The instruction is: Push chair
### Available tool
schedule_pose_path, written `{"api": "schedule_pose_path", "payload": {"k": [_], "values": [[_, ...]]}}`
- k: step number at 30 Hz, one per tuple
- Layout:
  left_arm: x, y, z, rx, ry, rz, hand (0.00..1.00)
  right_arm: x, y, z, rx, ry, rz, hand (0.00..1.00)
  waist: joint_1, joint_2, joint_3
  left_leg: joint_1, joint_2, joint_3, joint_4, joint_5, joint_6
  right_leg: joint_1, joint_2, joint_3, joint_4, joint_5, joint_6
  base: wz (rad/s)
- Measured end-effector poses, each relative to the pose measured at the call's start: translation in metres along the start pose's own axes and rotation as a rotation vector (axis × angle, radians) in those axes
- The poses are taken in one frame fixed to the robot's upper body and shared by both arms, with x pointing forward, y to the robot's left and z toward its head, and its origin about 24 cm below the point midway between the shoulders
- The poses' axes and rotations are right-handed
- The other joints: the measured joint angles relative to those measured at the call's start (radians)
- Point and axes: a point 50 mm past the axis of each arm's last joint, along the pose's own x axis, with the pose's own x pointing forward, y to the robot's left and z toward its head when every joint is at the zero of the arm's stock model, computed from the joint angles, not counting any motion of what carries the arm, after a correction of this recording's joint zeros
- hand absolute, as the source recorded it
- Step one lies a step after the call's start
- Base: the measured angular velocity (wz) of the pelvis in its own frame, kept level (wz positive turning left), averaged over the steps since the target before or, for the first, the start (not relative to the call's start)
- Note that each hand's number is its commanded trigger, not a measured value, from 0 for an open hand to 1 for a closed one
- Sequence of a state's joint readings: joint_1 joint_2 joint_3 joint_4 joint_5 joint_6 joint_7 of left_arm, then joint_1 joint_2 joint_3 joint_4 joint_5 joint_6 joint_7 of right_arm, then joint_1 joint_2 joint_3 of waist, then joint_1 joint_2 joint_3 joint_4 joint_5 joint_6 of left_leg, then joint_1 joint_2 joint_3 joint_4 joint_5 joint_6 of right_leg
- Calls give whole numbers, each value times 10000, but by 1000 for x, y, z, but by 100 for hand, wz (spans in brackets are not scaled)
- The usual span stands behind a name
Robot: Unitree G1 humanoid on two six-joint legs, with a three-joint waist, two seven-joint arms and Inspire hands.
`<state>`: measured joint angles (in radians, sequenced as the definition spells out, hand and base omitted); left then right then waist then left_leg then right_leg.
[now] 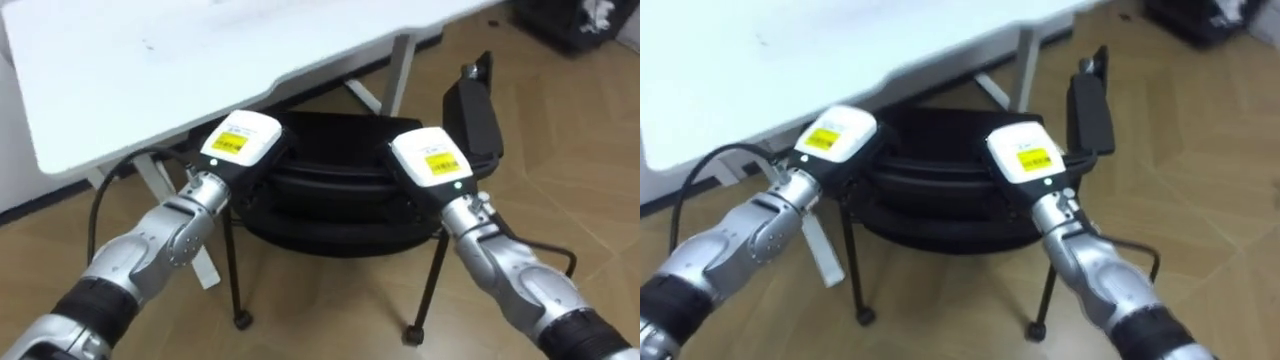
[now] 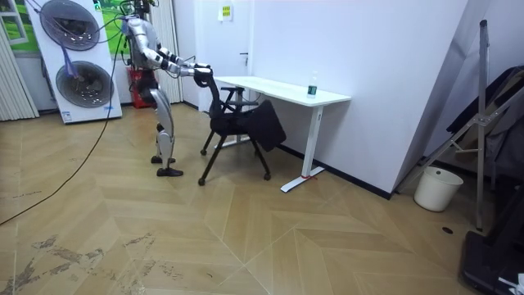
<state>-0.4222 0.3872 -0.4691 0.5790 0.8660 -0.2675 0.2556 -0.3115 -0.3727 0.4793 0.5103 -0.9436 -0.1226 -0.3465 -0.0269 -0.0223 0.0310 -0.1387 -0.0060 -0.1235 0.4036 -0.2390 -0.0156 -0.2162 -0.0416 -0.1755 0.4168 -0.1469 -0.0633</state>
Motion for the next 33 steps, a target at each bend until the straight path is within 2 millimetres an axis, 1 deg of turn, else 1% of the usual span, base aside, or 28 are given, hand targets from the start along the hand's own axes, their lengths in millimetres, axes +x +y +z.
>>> {"api": "schedule_pose_path", "payload": {"k": [1, 2, 3, 5, 6, 7, 8, 9, 10, 11, 12, 13, 14, 16, 19, 21, 24, 26, 27, 28, 29, 30, 31, 32, 33], "values": [[0, 0, 1, -22, -17, 39, 100, 0, -1, -1, -42, 6, 10, 100, 15, 2, -2, 57, 100, -48, -102, 57, -90, 173, 24, -308, -21, -120, -148, 73], [0, 0, 1, -32, -14, 68, 100, 0, -1, -2, -65, -25, 13, 100, 88, 2, -8, 113, 163, -162, -238, 127, -194, 268, 43, -540, -34, -248, -251, 68], [0, 0, 1, -33, -10, 115, 100, 1, -3, -2, -99, -53, 30, 100, 112, 8, -15, 118, 197, -202, -321, 169, -264, 294, 47, -660, -37, -303, -300, 62], [1, 2, 1, -5, 91, 233, 100, 4, -7, -2, -179, -146, 71, 100, 200, 10, -26, 121, 316, -306, -452, 260, -408, 461, 78, -1147, -54, -529, -484, 58], [1, 2, 1, -15, 118, 239, 100, 5, -8, -2, -188, -146, 78, 100, 247, 11, -27, 122, 331, -413, -451, 268, -421, 509, 85, -1266, -59, -579, -521, 51], [1, 2, 1, -37, 136, 227, 100, 5, -8, -3, -214, -132, 119, 100, 329, 10, -26, 126, 342, -572, -458, 329, -519, 611, 91, -1447, -84, -684, -583, 51], [1, 1, 1, -58, 150, 209, 100, 5, -8, -3, -223, -144, 136, 100, 359, 10, -28, 133, 367, -620, -497, 398, -568, 741, 88, -1677, -150, -760, -624, 57], [1, 1, 1, -69, 152, 203, 100, 5, -8, -3, -227, -150, 146, 100, 358, 10, -29, 133, 394, -612, -535, 443, -596, 823, 87, -1847, -218, -780, -640, 66], [1, 1, 2, -67, 150, 209, 100, 5, -9, -3, -231, -155, 152, 100, 357, -4, -36, 133, 461, -566, -652, 522, -650, 939, 93, -2140, -309, -826, -658, 74], [1, 1, 2, -81, 163, 195, 100, 5, -9, -3, -224, -150, 164, 100, 326, -25, -43, 99, 494, -521, -708, 587, -665, 1068, 90, -2444, -406, -902, -719, 74], [1, 1, 2, -70, 177, 178, 100, 5, -9, -3, -234, -143, 180, 100, 313, -34, -48, 84, 499, -518, -720, 619, -691, 1118, 74, -2572, -409, -950, -726, 80], [2, 1, 2, -74, 217, 146, 100, 5, -9, -4, -266, -117, 232, 100, 219, -24, -57, 34, 516, -506, -640, 626, -698, 1311, 32, -2965, -458, -1034, -744, 94], [2, 0, 2, -77, 229, 44, 100, 5, -8, -4, -247, -107, 295, 100, 26, -12, -65, -30, 559, -344, -572, 656, -741, 1534, 29, -3401, -582, -1086, -726, 98], [2, -1, 3, -107, 216, -25, 100, 3, -8, -5, -239, -82, 353, 100, -39, -11, -65, -75, 678, 89, -566, 675, -770, 1767, 72, -3827, -770, -1132, -724, 82], [-1, -5, 0, -110, 372, -194, 100, 2, -5, -3, -171, -240, 477, 100, 86, 38, -84, -19, 671, 90, -594, 746, -848, 1978, 72, -3956, -829, -1188, -722, 37], [-3, -7, -1, -127, 463, -183, 100, 0, -1, 0, -159, -284, 580, 100, 42, 36, -85, 35, 649, 96, -609, 770, -853, 2064, 76, -3958, -915, -1191, -726, 7], [-5, -10, 1, -163, 396, -154, 100, -2, -1, -2, -186, -245, 592, 100, 82, 48, -90, 75, 613, 180, -593, 764, -851, 2041, 56, -3720, -911, -1192, -723, -13], [-10, -12, 2, -148, 415, -92, 100, -5, 1, 0, -190, -309, 616, 100, 263, 53, -98, 171, 617, 400, -611, 763, -847, 1984, 47, -3426, -896, -1179, -704, -30], [-10, -12, 1, -168, 428, -86, 100, -5, 1, 1, -199, -329, 616, 100, 333, 60, -102, 232, 618, 433, -658, 763, -846, 1973, 44, -3342, -896, -1178, -705, -39], [-13, -15, 1, -217, 459, -130, 100, -7, 2, 2, -230, -367, 630, 100, 450, 106, -142, 345, 609, 432, -724, 762, -846, 1977, 44, -3183, -890, -1169, -694, -40], [-16, -17, 2, -274, 493, -183, 100, -8, 3, 2, -282, -416, 672, 100, 528, 168, -203, 439, 604, 438, -792, 762, -846, 2002, 44, -3073, -889, -1142, -683, -38], [-17, -18, 2, -300, 504, -202, 100, -8, 3, 3, -311, -448, 679, 100, 553, 193, -223, 483, 601, 442, -826, 762, -846, 2006, 43, -3022, -892, -1136, -677, -30], [-19, -20, 2, -347, 533, -218, 85, -9, 4, 3, -386, -521, 701, 59, 579, 219, -239, 584, 585, 442, -919, 764, -845, 2030, 25, -2959, -890, -1129, -666, -19], [-20, -21, 2, -370, 526, -228, 73, -10, 5, 3, -405, -538, 728, 59, 592, 228, -254, 686, 581, 442, -1075, 765, -844, 2037, 16, -2944, -888, -1129, -664, -13], [-20, -20, 3, -370, 515, -223, 24, -10, 5, 3, -409, -536, 715, 0, 595, 228, -254, 733, 582, 441, -1153, 768, -840, 2037, 15, -2936, -889, -1128, -661, -10]]}}
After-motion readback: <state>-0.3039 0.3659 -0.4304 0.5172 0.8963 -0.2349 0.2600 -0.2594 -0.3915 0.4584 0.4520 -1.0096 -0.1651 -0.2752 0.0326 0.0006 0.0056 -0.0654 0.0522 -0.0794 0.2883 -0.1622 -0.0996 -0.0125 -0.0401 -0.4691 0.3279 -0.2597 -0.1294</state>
